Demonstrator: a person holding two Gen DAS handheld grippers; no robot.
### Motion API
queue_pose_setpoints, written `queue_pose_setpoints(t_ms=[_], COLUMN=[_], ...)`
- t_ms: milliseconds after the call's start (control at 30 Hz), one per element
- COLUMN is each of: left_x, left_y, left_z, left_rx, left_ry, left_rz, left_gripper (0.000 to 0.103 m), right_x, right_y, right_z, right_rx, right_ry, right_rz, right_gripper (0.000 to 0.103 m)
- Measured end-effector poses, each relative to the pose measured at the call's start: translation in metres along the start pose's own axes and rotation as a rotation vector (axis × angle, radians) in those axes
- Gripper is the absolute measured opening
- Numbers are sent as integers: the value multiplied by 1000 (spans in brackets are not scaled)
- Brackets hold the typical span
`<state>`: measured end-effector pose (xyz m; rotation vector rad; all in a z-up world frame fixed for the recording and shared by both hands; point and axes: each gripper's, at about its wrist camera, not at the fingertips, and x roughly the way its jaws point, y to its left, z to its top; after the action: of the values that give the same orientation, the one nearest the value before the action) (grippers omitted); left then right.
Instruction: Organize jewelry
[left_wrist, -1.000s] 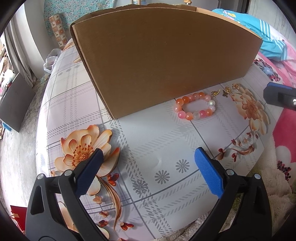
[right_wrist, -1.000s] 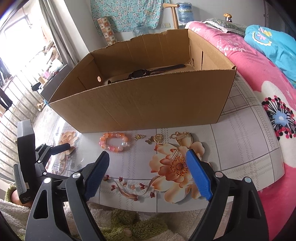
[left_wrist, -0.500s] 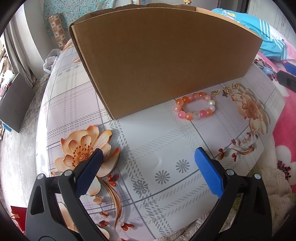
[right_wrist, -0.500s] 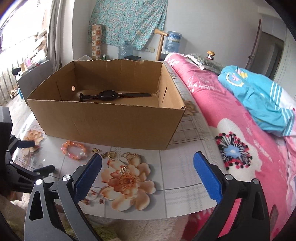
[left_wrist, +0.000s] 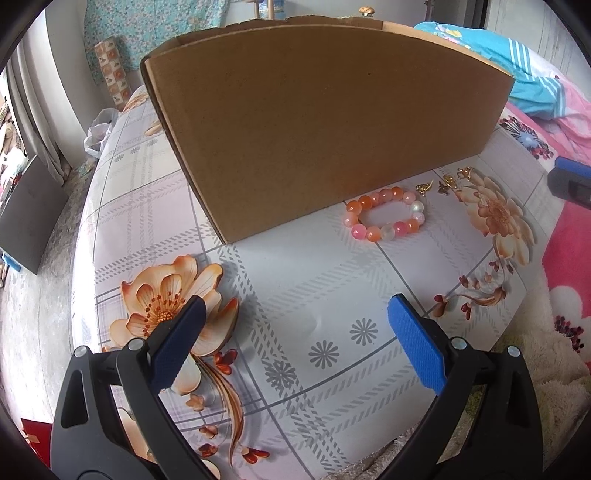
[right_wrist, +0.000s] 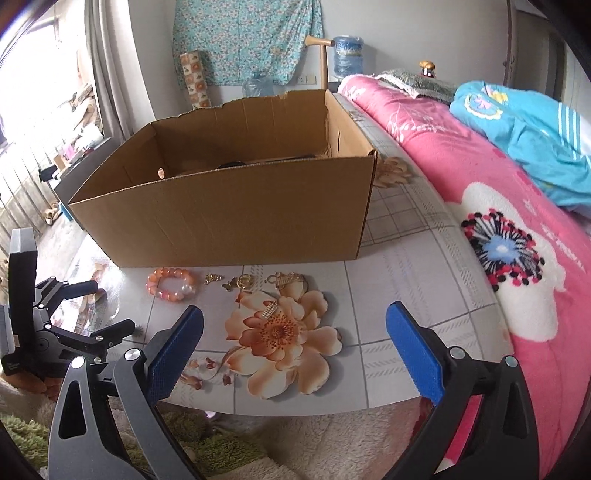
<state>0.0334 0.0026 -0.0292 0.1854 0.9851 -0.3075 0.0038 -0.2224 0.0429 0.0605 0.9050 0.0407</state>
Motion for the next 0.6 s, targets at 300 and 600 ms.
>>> queue_pose_setpoints(t_ms=[300, 600], left_x=[-24, 12], left_y=[-49, -72], left_z=[16, 40], left_rx=[201, 292], left_ry=[-127, -37], left_rz=[-129, -157], left_gripper=[61, 34], right_x=[17, 27], right_y=[3, 6], right_z=[-11, -15], right_rx=[32, 41], right_ry=[32, 61], right_rz=[63, 100], right_gripper=[77, 62])
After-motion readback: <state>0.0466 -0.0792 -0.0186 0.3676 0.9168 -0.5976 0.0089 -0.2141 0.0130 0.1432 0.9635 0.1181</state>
